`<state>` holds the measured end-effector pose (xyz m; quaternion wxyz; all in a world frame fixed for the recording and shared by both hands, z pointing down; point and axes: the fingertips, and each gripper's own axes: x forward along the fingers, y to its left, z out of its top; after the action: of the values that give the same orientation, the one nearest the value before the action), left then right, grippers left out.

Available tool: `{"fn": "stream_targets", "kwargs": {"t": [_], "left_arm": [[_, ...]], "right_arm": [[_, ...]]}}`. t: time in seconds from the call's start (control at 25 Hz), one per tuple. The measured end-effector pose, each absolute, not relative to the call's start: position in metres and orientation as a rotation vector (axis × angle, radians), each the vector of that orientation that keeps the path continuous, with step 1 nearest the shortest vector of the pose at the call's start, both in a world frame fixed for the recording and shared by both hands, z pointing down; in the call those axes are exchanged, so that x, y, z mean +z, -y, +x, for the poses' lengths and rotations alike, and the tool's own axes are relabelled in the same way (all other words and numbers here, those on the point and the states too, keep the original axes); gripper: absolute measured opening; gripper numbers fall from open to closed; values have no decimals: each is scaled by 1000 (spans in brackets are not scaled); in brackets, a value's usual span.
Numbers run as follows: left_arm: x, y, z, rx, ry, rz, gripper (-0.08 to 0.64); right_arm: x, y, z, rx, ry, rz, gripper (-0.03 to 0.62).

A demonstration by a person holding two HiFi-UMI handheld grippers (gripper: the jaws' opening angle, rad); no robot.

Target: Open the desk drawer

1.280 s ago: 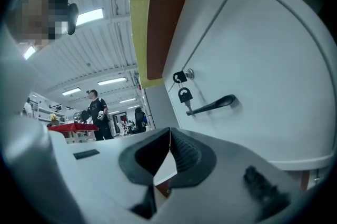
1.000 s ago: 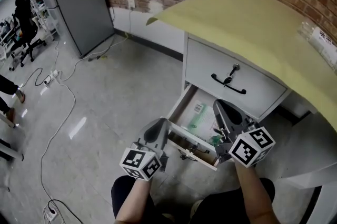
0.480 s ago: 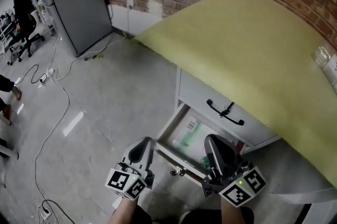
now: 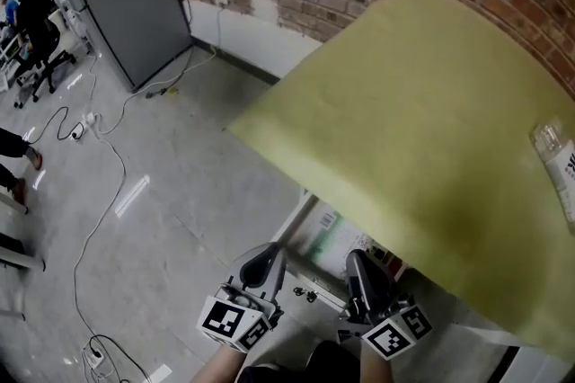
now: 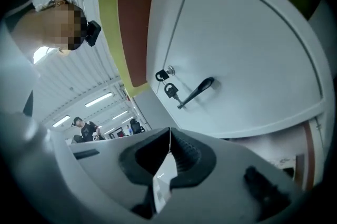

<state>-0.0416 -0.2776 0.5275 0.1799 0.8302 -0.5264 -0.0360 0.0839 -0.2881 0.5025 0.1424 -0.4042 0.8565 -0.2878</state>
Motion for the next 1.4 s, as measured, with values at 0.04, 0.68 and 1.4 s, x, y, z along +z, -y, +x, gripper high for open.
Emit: {"fn": "stream_targets", "kwargs": {"t": [0.04,0.68,1.4], "left_arm": [[522,277,-31,-91,1414,2339,26],[520,315,37,-608,828,1692,29],[508,364,78,-620,723,1589,149]], "right_arm": [[502,286,88,-834,-2443,-1197,14],[508,267,101,-1070,-2336,-1285,14],[500,238,118,-1073,-2483,-1267,14]]}}
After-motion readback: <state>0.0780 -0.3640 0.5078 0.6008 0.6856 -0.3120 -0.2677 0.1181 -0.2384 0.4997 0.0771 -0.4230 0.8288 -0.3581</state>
